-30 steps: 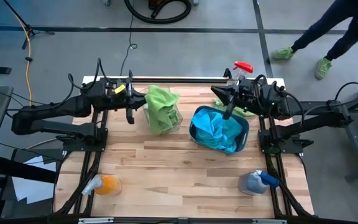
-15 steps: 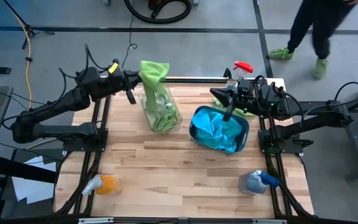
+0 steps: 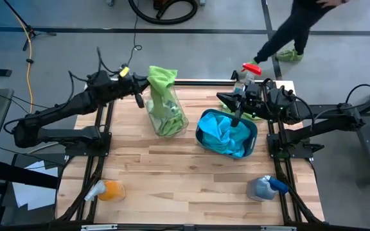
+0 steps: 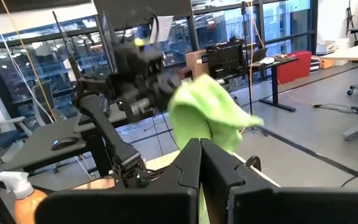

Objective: Sort microfiber towel by color & place in baskets
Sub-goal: Put the green towel into the transparent bin

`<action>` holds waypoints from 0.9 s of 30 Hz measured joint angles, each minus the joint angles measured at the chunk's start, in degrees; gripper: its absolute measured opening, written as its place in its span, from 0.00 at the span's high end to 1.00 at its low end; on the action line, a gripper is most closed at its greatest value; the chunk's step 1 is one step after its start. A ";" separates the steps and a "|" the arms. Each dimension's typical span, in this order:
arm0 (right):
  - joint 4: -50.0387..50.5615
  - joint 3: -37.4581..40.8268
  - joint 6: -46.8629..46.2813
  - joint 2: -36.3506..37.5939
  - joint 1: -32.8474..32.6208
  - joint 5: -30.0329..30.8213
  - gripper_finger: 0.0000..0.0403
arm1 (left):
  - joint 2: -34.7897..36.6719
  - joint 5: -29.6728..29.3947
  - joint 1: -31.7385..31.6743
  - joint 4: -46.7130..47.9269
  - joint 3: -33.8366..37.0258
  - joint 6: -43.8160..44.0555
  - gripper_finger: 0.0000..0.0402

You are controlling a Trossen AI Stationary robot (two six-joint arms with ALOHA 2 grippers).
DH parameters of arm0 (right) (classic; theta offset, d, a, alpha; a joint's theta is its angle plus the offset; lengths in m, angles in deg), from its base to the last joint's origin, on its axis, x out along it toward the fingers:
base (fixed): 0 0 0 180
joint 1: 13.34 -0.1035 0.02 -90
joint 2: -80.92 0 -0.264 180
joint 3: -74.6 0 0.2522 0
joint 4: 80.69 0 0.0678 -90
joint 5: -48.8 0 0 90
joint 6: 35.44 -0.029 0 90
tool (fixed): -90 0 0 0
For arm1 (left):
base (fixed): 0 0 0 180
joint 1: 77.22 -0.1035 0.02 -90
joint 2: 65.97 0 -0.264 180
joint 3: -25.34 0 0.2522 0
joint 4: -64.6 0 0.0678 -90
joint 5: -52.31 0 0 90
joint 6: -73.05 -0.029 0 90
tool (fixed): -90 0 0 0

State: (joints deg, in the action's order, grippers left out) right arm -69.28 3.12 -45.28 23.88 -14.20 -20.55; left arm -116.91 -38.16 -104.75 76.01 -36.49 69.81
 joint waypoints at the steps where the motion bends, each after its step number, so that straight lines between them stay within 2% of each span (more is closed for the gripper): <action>1: 0.00 0.00 -0.21 0.00 0.00 -0.02 1.00 | -0.18 0.00 0.00 -1.05 1.80 0.93 1.00; 8: 0.15 0.00 -0.62 0.00 -0.04 -0.84 1.00 | -0.63 -1.84 0.42 -7.90 14.95 9.43 1.00; 11: 0.98 0.02 -0.61 -0.02 -0.04 -0.81 1.00 | -0.63 -2.95 1.36 -6.06 17.55 11.93 1.00; 15: 2.65 0.02 -0.62 -0.02 -0.04 -0.77 1.00 | -1.56 -3.54 3.04 0.03 17.34 14.25 1.00; 20: 3.55 0.02 -0.65 -0.02 -0.04 -0.77 1.00 | -6.48 -3.79 3.72 17.14 10.21 15.27 1.00; 27: 5.52 0.04 -0.70 -0.02 -0.04 -0.76 1.00 | -19.36 -4.74 3.21 43.88 -6.66 8.52 1.00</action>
State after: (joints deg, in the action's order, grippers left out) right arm -63.77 3.17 -45.98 23.86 -14.25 -21.31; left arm -136.28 -42.89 -101.54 119.90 -43.14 78.32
